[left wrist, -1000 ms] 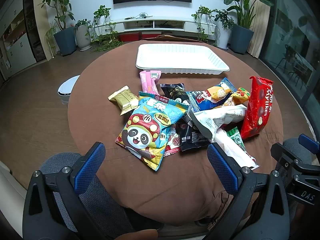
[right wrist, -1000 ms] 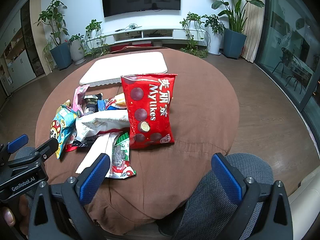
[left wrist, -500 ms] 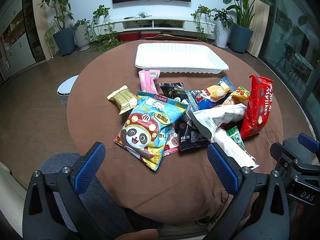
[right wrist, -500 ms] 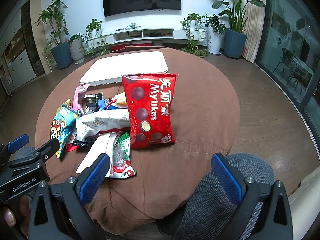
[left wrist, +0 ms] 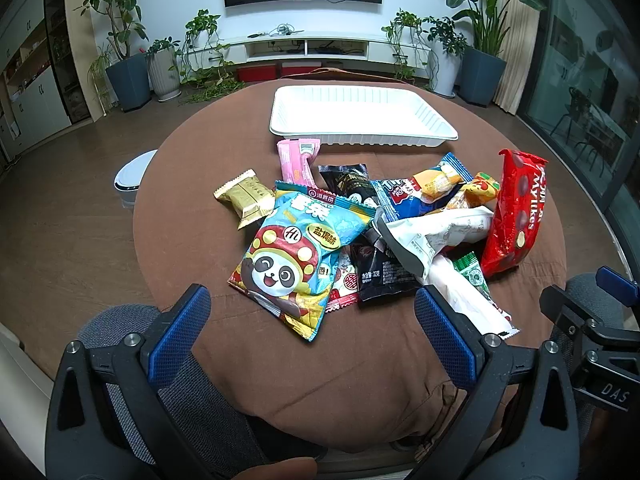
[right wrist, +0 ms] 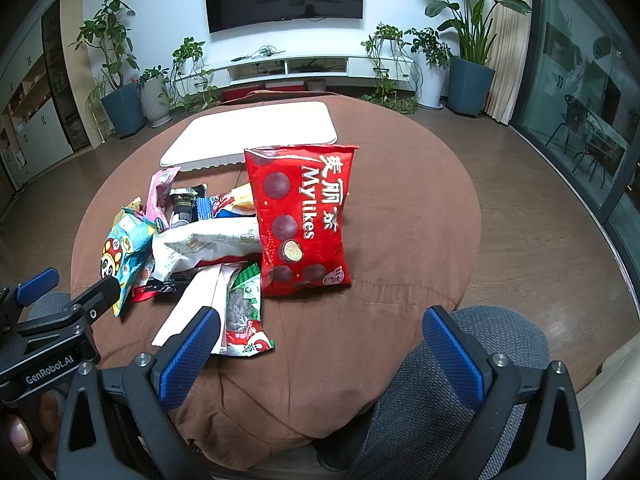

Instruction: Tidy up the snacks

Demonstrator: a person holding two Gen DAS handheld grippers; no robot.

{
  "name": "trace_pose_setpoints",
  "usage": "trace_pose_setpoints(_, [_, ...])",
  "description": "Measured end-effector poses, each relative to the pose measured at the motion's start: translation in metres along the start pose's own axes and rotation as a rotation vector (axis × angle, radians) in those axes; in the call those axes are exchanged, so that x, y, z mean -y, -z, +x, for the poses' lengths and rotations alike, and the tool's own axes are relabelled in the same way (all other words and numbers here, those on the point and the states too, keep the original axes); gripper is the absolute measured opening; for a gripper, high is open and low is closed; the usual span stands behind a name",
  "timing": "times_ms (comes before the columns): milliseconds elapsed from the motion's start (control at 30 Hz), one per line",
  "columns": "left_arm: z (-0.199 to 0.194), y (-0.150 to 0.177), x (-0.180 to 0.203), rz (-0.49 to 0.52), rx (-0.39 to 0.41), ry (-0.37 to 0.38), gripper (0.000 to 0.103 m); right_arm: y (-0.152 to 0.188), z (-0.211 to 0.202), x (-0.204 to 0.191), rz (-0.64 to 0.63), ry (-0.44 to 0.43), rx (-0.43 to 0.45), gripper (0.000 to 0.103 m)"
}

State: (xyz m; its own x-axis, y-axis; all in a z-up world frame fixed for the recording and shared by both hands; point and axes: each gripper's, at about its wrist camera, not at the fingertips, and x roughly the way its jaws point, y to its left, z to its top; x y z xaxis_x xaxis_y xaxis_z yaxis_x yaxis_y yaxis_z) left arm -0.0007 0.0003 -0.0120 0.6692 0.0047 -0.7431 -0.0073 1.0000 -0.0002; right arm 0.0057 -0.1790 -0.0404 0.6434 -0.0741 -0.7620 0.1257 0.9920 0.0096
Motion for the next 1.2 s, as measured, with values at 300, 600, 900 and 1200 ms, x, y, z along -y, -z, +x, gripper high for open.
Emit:
trace_pose_setpoints(300, [0.0, 0.001, 0.001, 0.002, 0.003, -0.006, 0.103, 0.0, 0.0, -0.001, -0.001, 0.0, -0.005, 0.103])
trace_pose_setpoints(600, [-0.001, 0.008, -0.006, -0.026, 0.014, 0.021, 0.103, 0.007, 0.0, -0.003, -0.012, -0.014, -0.002, 0.103])
trace_pose_setpoints(900, [-0.012, 0.023, -0.036, -0.045, 0.062, 0.247, 0.103, 0.008, -0.026, 0.011, 0.061, -0.161, 0.097, 0.103])
trace_pose_setpoints(1200, [0.0, 0.011, -0.049, -0.016, -0.026, 0.198, 0.103, 0.011, -0.015, 0.016, 0.076, -0.292, 0.025, 0.102])
